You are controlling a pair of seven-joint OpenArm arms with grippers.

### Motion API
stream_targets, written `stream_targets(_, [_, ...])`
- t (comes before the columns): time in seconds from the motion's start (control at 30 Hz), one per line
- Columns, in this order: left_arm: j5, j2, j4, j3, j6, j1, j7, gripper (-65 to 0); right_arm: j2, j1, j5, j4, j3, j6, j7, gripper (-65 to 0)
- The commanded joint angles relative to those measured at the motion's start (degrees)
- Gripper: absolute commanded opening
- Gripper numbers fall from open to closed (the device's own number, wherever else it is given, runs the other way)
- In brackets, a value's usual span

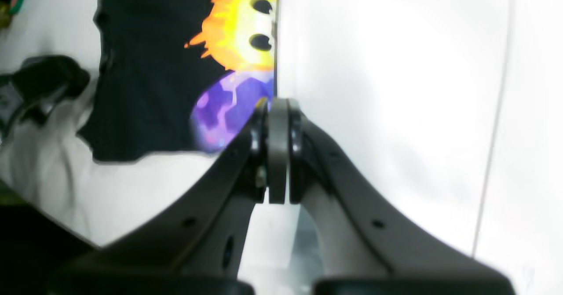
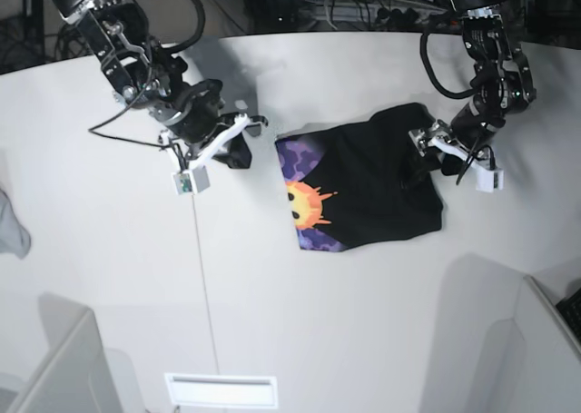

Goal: Fold the T-shirt properly
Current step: 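Release the bundle with the right gripper and raise it away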

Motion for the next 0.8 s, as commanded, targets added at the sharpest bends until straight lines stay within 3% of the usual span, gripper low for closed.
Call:
stream_targets(0.0, [-0.73, -0.13, -0.53, 0.36, -0.12, -1.65, -0.82, 0.0, 0.98, 0.45, -0.13, 1.15, 0.62, 0.37, 1.19, -65.0])
stream_targets(0.13, [0.23, 1.45, -4.84, 0.44, 0.76, -3.85, -0.73, 0.0, 2.56, -2.37, -0.13, 2.47, 2.20, 0.37, 1.37, -65.0])
stream_targets(0.3, [6.04, 4.00, -7.48, 1.85, 2.43, -6.40, -0.82, 0.0, 2.74, -5.27, -0.13, 3.09, 5.02, 0.37, 1.46, -65.0])
stream_targets(0.53, [9.20, 4.27, -10.73, 5.98, 2.43, -8.33, -0.91, 0.0, 2.47, -8.26, -0.22, 3.00, 9.15, 0.37, 1.54, -65.0])
stream_targets(0.63, [9.55, 4.27, -10.82, 6.42, 2.43, -8.33, -0.91, -10.4, 2.21, -9.22, -0.31, 2.82, 12.23, 0.37, 2.07, -65.0])
stream_targets(0.77, [9.55, 4.09, -11.26, 6.69, 2.52, -8.95, -0.73, -36.0, -0.95, -13.35, -0.40, 2.21, 19.17, 0.37, 9.37, -65.0])
